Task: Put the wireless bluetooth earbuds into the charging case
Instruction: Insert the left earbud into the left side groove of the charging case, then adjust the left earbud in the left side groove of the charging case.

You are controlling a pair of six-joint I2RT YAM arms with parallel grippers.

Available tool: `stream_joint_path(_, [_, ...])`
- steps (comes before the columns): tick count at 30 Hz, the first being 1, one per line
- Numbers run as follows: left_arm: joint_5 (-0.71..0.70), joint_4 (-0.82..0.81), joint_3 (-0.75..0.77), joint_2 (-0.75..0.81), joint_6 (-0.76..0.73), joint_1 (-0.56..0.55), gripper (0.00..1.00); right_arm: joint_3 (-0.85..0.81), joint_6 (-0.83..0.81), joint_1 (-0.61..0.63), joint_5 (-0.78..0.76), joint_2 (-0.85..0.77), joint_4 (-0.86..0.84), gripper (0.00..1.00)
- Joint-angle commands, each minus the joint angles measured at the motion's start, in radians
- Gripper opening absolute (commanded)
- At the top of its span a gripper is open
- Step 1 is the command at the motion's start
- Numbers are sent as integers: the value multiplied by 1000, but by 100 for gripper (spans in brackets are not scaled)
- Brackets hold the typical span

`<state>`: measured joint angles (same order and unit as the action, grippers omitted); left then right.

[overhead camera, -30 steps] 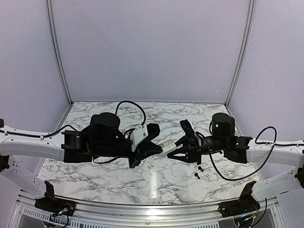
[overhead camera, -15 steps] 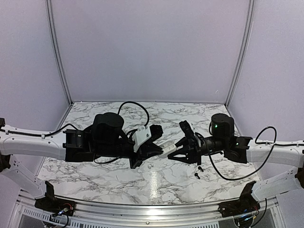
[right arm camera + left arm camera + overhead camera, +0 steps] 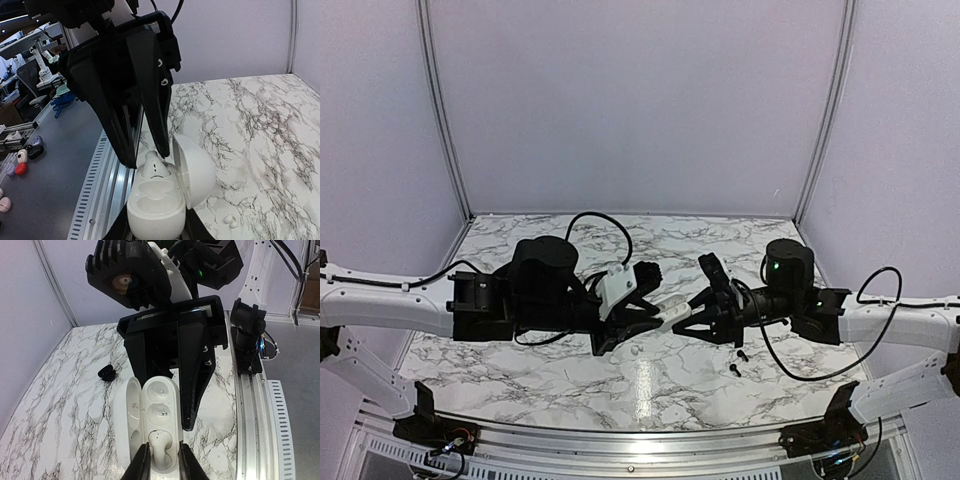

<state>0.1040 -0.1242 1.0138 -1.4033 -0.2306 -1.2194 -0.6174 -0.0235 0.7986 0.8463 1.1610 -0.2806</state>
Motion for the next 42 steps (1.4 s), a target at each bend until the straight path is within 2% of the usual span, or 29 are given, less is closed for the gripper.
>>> stream_joint_path(1, [-2,41,16,47,-3,-9,22,-6,-3,5,-5,-16,-58,0])
stream_joint_path(6, [-18,50,12,65,-1,-9,22,-5,-1,4,-4,-15,-60,0])
stream_joint_path(14, [-20,51,12,67,-2,-9,8,-8,5,5,0,-6,-70,0])
stream_joint_path(42, [-96,116,83,-35,-9,-8,5,-18,5,11,33,-9,-72,0])
